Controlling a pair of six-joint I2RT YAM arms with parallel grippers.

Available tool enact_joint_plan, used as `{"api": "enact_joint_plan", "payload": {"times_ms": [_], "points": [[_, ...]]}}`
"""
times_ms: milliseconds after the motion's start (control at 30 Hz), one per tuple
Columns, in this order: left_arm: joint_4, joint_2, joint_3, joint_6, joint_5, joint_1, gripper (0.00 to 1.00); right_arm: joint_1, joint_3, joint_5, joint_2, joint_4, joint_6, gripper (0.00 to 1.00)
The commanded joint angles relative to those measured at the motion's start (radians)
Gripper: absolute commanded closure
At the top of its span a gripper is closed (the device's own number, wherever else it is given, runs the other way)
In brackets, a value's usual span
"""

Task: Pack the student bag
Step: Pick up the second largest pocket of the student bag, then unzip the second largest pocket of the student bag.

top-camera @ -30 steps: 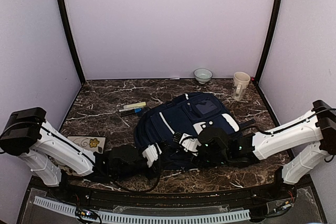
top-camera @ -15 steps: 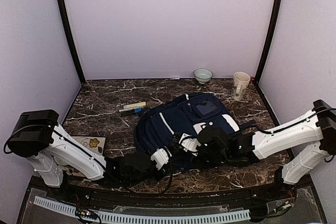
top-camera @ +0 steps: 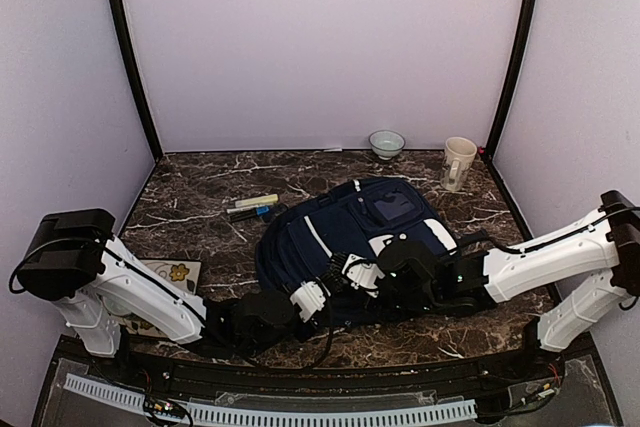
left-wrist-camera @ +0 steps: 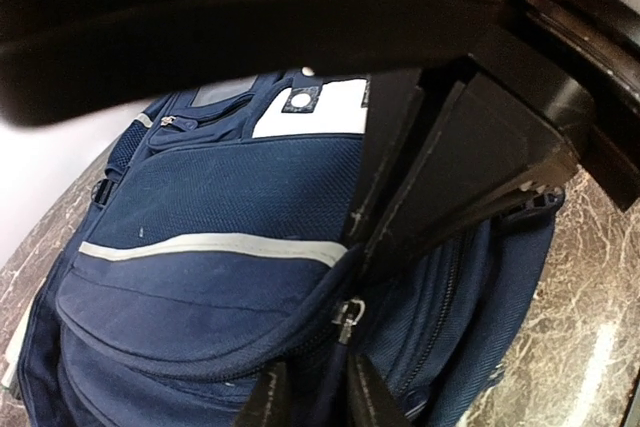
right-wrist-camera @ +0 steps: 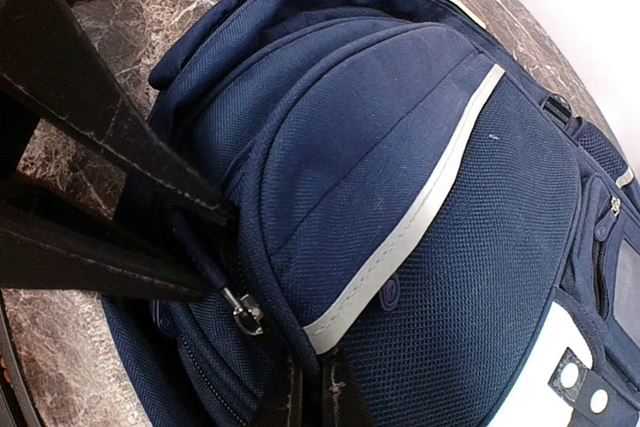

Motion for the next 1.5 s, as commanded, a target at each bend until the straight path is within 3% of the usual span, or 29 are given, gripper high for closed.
{"api": "enact_joint_plan", "payload": {"times_ms": [0,133,300,600,1000,1233,1300,1467], "points": [[-0.03,0.012,0.018,0.003,0.023,-0.005,0.84,0.011,0.028,-0.061,-0.042,0.041,0.039,1.0],[-0.019,0.007,0.013,0.003,0.027,-0.009,1.0,0.012,0.034,-0.061,-0.037,0.036,0.041,1.0],[0.009,-0.046,-0.025,-0.007,0.08,-0.013,1.0,0.012,0.033,-0.023,-0.032,0.042,0.053,1.0],[-0.102,-0.163,-0.071,-0.072,-0.013,-0.007,1.0,0.012,0.041,0.157,-0.031,-0.02,0.156,1.0],[-0.187,-0.302,-0.184,-0.17,-0.053,0.09,1.0,0.023,-0.042,0.174,-0.124,-0.043,0.245,1.0],[-0.164,-0.336,-0.192,-0.129,0.18,0.063,1.0,0.062,-0.041,0.189,-0.141,-0.133,0.332,1.0],[-0.152,-0.335,-0.173,-0.125,0.195,0.037,1.0,0.064,-0.038,0.191,-0.14,-0.172,0.352,0.91],[-0.18,-0.282,-0.075,-0.121,0.177,-0.031,1.0,0.087,-0.008,0.214,-0.197,-0.292,0.401,0.53]]}}
